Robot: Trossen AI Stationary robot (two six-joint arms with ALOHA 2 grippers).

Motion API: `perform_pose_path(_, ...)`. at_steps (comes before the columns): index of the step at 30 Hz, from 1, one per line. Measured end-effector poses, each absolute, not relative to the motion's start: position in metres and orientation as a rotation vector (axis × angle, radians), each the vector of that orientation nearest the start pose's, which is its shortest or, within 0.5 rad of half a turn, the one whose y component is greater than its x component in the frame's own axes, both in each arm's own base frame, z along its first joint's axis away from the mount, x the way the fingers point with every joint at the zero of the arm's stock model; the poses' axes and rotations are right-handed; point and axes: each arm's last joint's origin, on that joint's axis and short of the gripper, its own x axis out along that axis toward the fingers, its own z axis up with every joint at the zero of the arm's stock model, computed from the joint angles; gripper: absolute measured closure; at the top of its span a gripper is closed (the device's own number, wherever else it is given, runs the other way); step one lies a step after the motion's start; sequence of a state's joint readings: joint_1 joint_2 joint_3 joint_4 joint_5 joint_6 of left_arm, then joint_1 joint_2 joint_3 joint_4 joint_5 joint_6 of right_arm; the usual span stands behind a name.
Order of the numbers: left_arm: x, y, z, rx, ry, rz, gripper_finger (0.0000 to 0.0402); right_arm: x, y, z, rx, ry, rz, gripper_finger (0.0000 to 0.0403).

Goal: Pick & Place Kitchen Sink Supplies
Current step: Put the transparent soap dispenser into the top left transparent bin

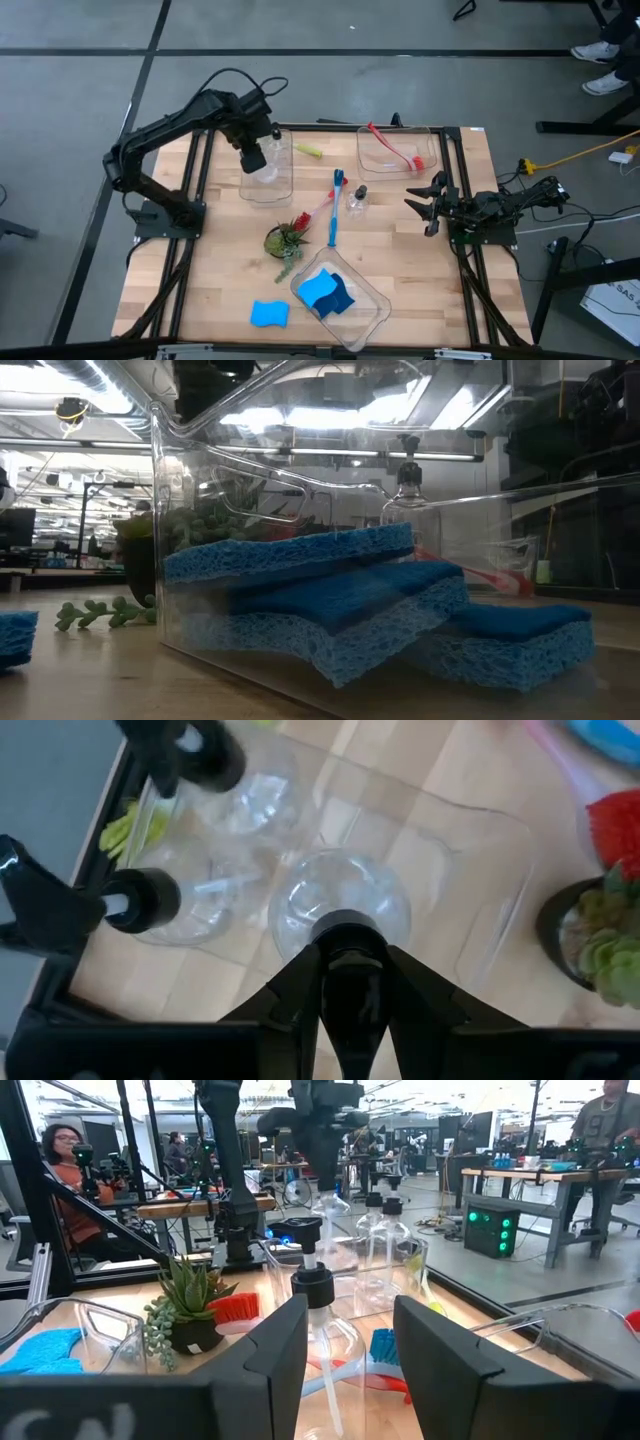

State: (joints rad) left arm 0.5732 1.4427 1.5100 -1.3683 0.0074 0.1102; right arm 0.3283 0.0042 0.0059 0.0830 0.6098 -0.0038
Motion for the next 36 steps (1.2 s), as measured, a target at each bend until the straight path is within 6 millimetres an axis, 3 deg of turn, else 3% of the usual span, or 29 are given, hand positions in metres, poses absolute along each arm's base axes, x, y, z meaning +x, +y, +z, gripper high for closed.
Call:
perform_pose_path(22,0.232,0.148,0.32,-0.217,1.46,0.417,0.0311,0.092,0.014,0.173,0.033,-0.076,-0.282,0.0254)
perform_pose_path(28,0.233,0.148,0.319,-0.219,1.462,0.417,0.0284,0.092,0.014,0.173,0.032,-0.075,-0.282,0.0254)
perform_pose_path(36,0.231,0.147,0.32,-0.225,1.479,0.414,0.0289,0.092,0.014,0.173,0.035,-0.076,-0.281,0.0254)
